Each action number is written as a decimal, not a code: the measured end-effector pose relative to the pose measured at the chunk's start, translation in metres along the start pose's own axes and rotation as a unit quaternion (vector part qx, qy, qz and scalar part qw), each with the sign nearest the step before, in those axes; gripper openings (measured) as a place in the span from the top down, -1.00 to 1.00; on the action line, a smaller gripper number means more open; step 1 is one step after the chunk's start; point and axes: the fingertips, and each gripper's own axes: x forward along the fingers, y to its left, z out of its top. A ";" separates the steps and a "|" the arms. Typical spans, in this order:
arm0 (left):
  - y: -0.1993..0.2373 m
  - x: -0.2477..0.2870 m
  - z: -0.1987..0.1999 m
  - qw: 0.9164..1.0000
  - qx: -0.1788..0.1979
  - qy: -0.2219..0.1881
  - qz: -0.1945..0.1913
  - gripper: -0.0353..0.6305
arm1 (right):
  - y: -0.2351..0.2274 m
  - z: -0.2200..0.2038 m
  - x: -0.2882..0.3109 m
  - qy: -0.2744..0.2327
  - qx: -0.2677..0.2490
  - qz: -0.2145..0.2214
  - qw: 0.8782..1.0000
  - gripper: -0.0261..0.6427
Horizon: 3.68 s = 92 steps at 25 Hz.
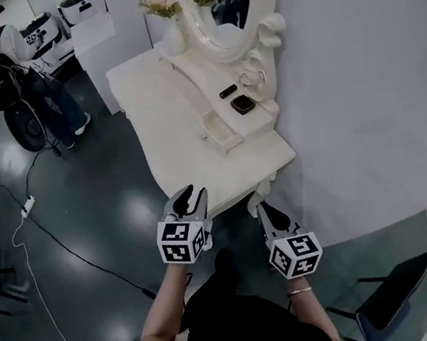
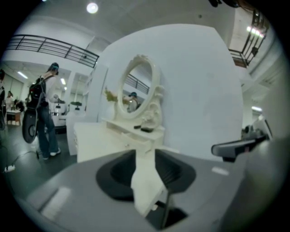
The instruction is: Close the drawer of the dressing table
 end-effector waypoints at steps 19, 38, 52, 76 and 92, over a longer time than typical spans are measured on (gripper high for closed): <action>0.060 0.112 0.018 0.998 0.026 0.036 -0.037 0.53 | -0.034 0.050 0.102 -0.005 -0.003 -0.041 0.999 0.91; 0.084 0.184 -0.008 0.995 0.034 0.091 -0.016 0.53 | -0.077 0.071 0.156 -0.002 -0.003 -0.029 1.000 0.91; 0.087 0.215 -0.023 0.992 0.034 0.123 -0.012 0.54 | -0.106 0.075 0.171 0.006 0.002 -0.030 1.000 0.91; 0.065 0.245 -0.022 0.990 0.046 0.132 -0.017 0.63 | -0.134 0.075 0.171 0.009 0.011 -0.032 0.999 0.91; 0.051 0.264 -0.018 0.989 0.049 0.133 -0.035 0.62 | -0.138 0.074 0.178 0.014 0.013 -0.030 0.999 0.91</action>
